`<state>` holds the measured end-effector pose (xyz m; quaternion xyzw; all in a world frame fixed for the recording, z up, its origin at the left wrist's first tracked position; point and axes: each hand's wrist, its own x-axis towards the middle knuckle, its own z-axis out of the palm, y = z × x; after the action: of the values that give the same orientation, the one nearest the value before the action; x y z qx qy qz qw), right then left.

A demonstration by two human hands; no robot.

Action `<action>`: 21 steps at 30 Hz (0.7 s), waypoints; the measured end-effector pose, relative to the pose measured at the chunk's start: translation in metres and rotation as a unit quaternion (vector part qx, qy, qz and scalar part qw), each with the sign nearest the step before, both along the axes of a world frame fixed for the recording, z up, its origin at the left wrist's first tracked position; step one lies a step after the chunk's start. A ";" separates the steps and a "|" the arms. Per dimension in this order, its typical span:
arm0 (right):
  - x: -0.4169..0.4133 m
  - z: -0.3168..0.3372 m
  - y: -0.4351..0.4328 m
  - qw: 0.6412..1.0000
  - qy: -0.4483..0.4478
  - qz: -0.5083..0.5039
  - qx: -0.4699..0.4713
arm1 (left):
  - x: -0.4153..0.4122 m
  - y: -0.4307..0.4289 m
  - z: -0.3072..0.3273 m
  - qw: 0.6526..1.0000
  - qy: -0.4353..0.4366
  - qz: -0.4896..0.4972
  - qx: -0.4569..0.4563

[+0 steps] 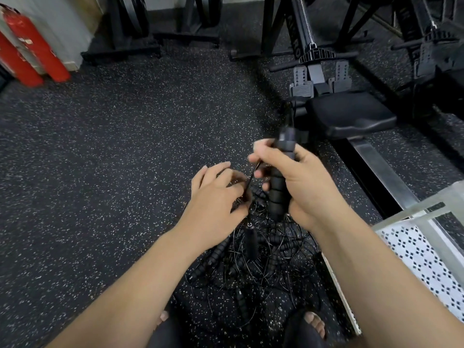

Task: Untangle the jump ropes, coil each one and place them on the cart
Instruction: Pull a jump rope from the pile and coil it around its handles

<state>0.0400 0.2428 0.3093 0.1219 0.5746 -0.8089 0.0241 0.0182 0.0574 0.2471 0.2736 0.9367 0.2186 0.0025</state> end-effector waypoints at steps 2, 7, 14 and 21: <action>0.001 -0.008 -0.002 0.998 -0.009 0.036 0.058 | 0.003 0.005 0.006 1.000 -0.008 0.002 0.023; 0.001 -0.019 -0.005 0.983 0.006 0.056 0.172 | 0.002 0.003 0.012 0.999 -0.033 0.009 0.016; 0.000 -0.014 -0.004 0.987 0.036 -0.003 0.154 | -0.015 -0.018 0.011 0.993 -0.061 0.078 0.069; -0.003 -0.012 0.002 0.990 0.026 -0.045 0.130 | -0.022 -0.030 0.013 0.990 -0.126 0.056 -0.033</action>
<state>0.0366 0.2448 0.2976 0.1292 0.6691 -0.7306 -0.0433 -0.0037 0.0270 0.2600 0.1909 0.9495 0.2197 0.1174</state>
